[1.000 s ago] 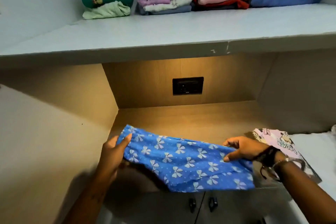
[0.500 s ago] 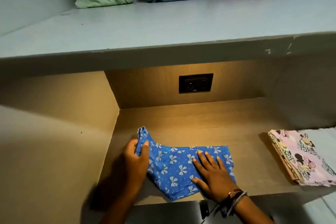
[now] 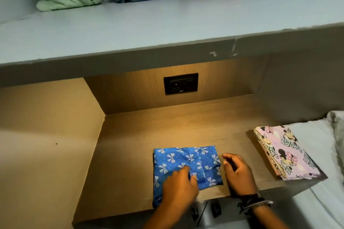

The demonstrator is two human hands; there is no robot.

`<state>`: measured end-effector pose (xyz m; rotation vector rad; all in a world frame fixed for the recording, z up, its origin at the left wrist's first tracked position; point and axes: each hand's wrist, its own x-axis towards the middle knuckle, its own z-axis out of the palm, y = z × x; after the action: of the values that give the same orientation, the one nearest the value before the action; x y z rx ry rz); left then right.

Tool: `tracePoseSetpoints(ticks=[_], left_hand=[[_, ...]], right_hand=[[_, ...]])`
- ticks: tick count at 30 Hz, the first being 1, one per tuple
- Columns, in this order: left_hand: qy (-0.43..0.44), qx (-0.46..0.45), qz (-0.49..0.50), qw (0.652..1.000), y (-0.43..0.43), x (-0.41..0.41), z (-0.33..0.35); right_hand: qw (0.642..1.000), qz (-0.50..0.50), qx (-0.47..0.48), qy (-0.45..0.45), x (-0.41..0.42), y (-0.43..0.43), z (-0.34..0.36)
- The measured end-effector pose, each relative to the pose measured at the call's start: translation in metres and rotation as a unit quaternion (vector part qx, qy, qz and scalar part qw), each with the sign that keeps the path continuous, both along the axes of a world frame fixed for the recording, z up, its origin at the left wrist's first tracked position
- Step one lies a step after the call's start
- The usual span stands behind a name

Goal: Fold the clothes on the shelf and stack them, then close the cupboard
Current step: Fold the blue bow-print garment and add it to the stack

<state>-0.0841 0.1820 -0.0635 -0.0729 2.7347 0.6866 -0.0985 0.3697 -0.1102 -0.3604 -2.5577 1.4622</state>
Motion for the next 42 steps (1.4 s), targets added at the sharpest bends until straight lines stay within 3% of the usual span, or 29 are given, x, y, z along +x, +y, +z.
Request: tracePoseSetpoints(ticks=[4,6,8,12,14,16,19,21,23,25,27,28,30,32,35,37,39,42], left_hand=[[0.057,0.127,0.181,0.974,-0.021,0.0,0.001],[0.053,0.099,0.267,0.957,-0.041,-0.007,-0.005],[-0.012,0.068,0.315,0.946,-0.056,-0.017,-0.016],[-0.067,0.26,0.355,0.896,-0.058,-0.036,-0.022],[-0.055,0.307,0.348,0.884,-0.053,-0.041,-0.012],[-0.022,0.32,0.333,0.887,-0.049,-0.044,-0.006],[0.056,0.311,0.299,0.9,-0.034,-0.044,0.002],[0.099,0.283,0.273,0.914,-0.017,-0.044,0.011],[0.113,0.254,0.251,0.927,0.007,-0.047,0.019],[0.1,0.255,0.232,0.933,0.035,-0.049,0.024],[0.072,0.246,0.203,0.945,0.06,-0.049,0.019],[0.051,0.232,0.179,0.955,0.071,-0.048,0.014],[0.0,0.262,0.152,0.953,0.089,-0.046,-0.001],[-0.03,0.361,0.17,0.916,0.096,-0.043,-0.012],[0.053,0.426,0.248,0.869,0.084,-0.042,-0.014],[0.11,0.417,0.301,0.851,0.067,-0.04,-0.012],[0.13,0.364,0.335,0.859,0.048,-0.039,-0.016],[0.053,0.252,0.335,0.906,0.029,-0.039,-0.031]], right_hand=[[0.975,0.153,0.16,0.027,0.0,-0.006,0.011],[0.94,0.258,0.222,0.029,0.0,-0.019,0.017],[0.899,0.345,0.271,0.009,-0.003,-0.033,0.016],[0.823,0.422,0.38,-0.003,-0.006,-0.051,-0.013],[0.811,0.423,0.403,0.011,-0.009,-0.051,-0.017],[0.815,0.447,0.368,-0.012,-0.011,-0.047,-0.013],[0.85,0.469,0.237,-0.042,-0.013,-0.041,-0.003],[0.891,0.443,0.051,-0.081,-0.013,-0.035,-0.004],[0.899,0.382,-0.175,-0.123,-0.014,-0.03,-0.007],[0.864,0.272,-0.397,-0.146,-0.016,-0.02,-0.003],[0.786,0.185,-0.567,-0.165,-0.02,-0.01,0.001],[0.749,0.162,-0.617,-0.177,-0.021,-0.003,0.003],[0.728,0.137,-0.638,-0.212,-0.024,0.009,0.003],[0.757,0.139,-0.594,-0.235,-0.026,0.018,0.002],[0.814,0.179,-0.5,-0.237,-0.022,0.026,0.005],[0.862,0.197,-0.411,-0.223,-0.018,0.024,0.015],[0.904,0.191,-0.318,-0.212,-0.02,0.017,0.018],[0.96,0.132,-0.161,-0.188,-0.029,0.004,0.009]])
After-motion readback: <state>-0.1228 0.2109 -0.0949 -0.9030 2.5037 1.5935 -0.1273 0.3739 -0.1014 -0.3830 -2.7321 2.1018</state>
